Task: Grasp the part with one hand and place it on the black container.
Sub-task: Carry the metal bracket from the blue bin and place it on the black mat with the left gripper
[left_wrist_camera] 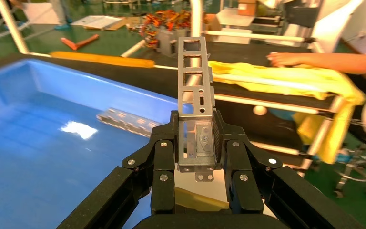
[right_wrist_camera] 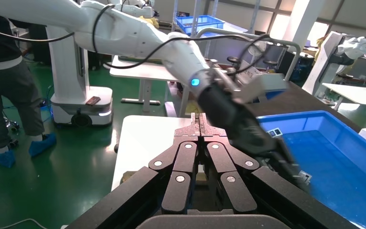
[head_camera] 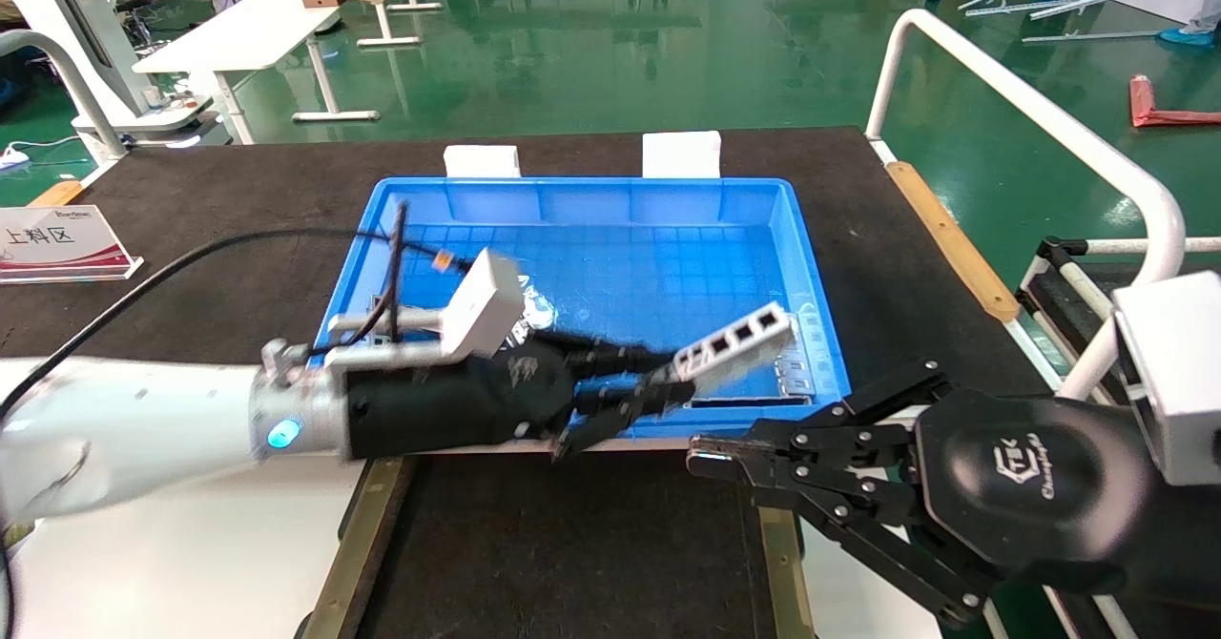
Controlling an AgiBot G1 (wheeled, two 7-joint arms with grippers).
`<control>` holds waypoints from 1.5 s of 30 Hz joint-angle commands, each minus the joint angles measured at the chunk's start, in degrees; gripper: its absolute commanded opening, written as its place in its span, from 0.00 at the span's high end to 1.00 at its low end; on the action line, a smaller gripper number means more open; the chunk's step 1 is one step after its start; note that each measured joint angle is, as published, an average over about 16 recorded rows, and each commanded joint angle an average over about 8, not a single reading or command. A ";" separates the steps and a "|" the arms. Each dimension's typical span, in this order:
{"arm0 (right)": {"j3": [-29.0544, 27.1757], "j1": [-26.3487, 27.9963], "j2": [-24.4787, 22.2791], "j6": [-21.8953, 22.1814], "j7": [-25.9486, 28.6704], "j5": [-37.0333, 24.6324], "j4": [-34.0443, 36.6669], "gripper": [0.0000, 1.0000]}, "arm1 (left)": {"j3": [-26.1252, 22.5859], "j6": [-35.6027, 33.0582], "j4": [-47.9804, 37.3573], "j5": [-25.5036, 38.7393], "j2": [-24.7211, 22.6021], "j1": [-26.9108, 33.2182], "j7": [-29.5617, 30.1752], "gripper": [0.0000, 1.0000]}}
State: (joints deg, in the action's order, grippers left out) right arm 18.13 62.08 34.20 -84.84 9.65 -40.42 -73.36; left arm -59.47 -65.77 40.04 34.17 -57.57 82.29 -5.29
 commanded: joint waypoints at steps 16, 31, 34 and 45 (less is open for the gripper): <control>0.03 0.01 -0.01 0.01 -0.02 0.02 0.00 1.00 | -0.98 22.13 32.36 -4.07 15.56 -22.42 5.48 1.00; 0.06 0.02 -0.03 0.03 -0.03 0.04 0.00 1.00 | -2.76 43.27 33.44 -6.95 10.89 -33.98 8.87 1.00; 0.07 0.02 -0.03 0.03 -0.04 0.05 0.00 1.00 | -2.51 46.96 32.17 -7.96 8.65 -35.14 9.75 1.00; 0.09 0.02 -0.04 0.04 -0.05 0.06 0.00 1.00 | -0.09 57.82 26.66 -10.81 -0.85 -36.87 11.48 1.00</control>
State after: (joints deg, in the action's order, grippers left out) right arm 18.22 62.10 34.16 -84.80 9.60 -40.36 -73.36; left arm -59.46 -8.13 66.58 23.35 -58.40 45.52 6.26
